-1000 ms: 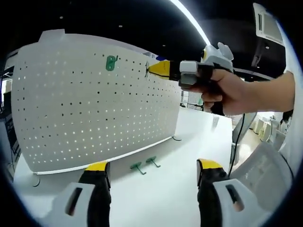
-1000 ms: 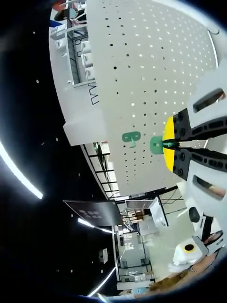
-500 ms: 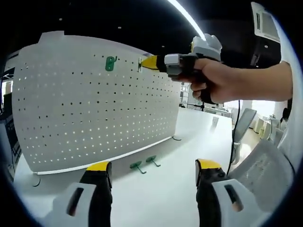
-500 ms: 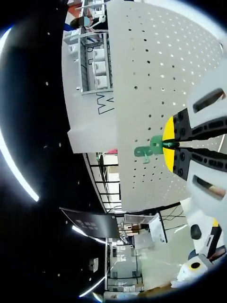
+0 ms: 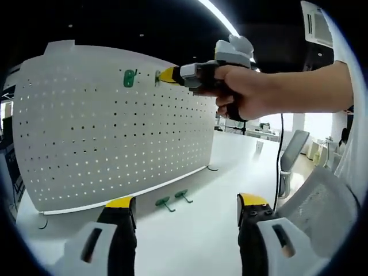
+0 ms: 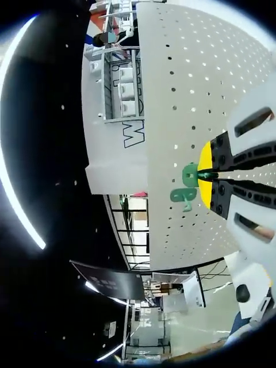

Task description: Insert the hook assembly into the mounting plate slot until the hook locks in place.

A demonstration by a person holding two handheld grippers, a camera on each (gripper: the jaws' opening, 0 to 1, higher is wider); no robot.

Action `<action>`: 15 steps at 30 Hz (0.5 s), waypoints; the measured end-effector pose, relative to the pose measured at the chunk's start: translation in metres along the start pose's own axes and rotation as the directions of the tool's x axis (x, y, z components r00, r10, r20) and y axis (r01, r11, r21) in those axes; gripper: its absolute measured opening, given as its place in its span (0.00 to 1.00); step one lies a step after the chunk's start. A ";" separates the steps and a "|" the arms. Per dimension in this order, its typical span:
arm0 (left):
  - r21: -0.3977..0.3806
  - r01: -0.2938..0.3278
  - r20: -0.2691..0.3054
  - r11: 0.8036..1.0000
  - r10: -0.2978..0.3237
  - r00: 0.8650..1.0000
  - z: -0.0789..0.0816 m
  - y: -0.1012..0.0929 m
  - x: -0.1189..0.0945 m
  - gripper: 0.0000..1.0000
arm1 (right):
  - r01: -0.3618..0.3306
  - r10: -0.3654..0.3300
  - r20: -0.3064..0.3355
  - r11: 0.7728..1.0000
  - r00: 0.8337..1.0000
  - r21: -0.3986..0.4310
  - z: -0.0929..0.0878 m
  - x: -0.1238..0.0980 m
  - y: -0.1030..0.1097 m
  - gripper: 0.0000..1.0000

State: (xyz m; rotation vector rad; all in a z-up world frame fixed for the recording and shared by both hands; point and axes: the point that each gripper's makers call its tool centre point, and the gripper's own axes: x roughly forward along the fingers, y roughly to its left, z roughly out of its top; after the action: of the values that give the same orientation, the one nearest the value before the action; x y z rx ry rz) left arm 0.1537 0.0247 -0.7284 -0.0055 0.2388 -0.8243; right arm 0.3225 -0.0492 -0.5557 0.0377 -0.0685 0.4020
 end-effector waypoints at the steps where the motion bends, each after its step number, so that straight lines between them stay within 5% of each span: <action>1: 0.000 -0.001 -0.001 1.000 0.001 1.000 -0.001 0.000 0.000 0.73 | 0.003 -0.003 0.002 1.000 1.000 -0.006 0.000 0.001 0.000 0.01; 15: 0.000 -0.014 -0.016 1.000 0.014 1.000 -0.007 0.006 -0.002 0.72 | 0.057 -0.055 0.025 0.997 0.998 -0.052 0.003 0.020 -0.010 0.01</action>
State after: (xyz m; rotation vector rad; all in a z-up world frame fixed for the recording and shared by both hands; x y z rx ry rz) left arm 0.1550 0.0305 -0.7355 0.0029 0.2538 -0.8107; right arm 0.3444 -0.0504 -0.5515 -0.0081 -0.1013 0.3436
